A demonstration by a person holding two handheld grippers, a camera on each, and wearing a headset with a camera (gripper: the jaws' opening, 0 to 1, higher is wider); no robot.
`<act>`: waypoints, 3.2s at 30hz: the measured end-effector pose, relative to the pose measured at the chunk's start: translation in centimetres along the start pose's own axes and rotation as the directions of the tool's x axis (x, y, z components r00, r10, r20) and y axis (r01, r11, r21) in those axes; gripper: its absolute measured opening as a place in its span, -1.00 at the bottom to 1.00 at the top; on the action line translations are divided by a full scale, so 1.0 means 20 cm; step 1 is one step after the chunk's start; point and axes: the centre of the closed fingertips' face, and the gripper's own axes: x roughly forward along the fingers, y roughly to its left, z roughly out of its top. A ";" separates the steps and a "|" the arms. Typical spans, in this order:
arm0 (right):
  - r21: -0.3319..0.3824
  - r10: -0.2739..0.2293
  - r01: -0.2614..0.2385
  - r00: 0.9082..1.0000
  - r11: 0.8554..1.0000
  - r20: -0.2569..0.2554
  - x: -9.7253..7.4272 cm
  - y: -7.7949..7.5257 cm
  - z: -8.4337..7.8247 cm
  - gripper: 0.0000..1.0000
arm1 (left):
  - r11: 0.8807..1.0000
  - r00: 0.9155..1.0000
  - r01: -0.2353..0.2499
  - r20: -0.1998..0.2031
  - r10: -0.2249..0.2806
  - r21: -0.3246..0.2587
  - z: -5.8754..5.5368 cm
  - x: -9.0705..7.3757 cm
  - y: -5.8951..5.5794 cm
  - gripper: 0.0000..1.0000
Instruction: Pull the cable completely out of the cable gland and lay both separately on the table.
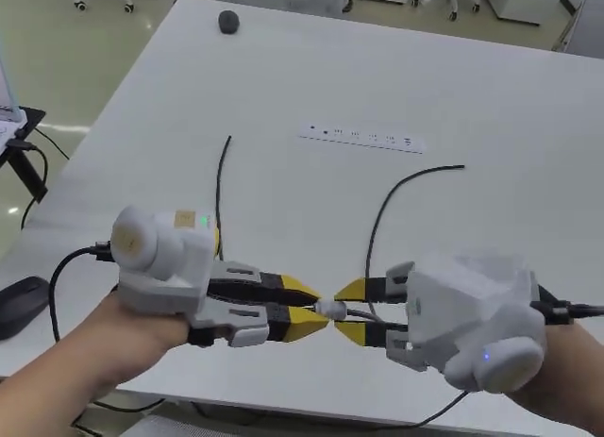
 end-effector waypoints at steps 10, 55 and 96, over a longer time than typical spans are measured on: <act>0.589 0.210 -0.356 0.929 0.725 0.304 -0.10 -0.08 -0.01 -0.60 | 0.996 1.000 -0.002 -0.010 0.003 0.087 0.02 0.00 -0.03 -0.70; 0.378 0.371 -0.457 0.885 0.805 0.281 -0.09 0.07 0.03 -0.87 | 0.999 0.999 0.037 0.028 -0.037 0.015 0.03 0.01 -0.05 -0.70; 0.372 -0.279 0.265 0.960 0.889 -0.017 -0.17 -0.05 -0.02 -0.68 | 0.998 0.997 0.002 0.079 -0.007 0.059 0.14 -0.08 -0.08 -0.70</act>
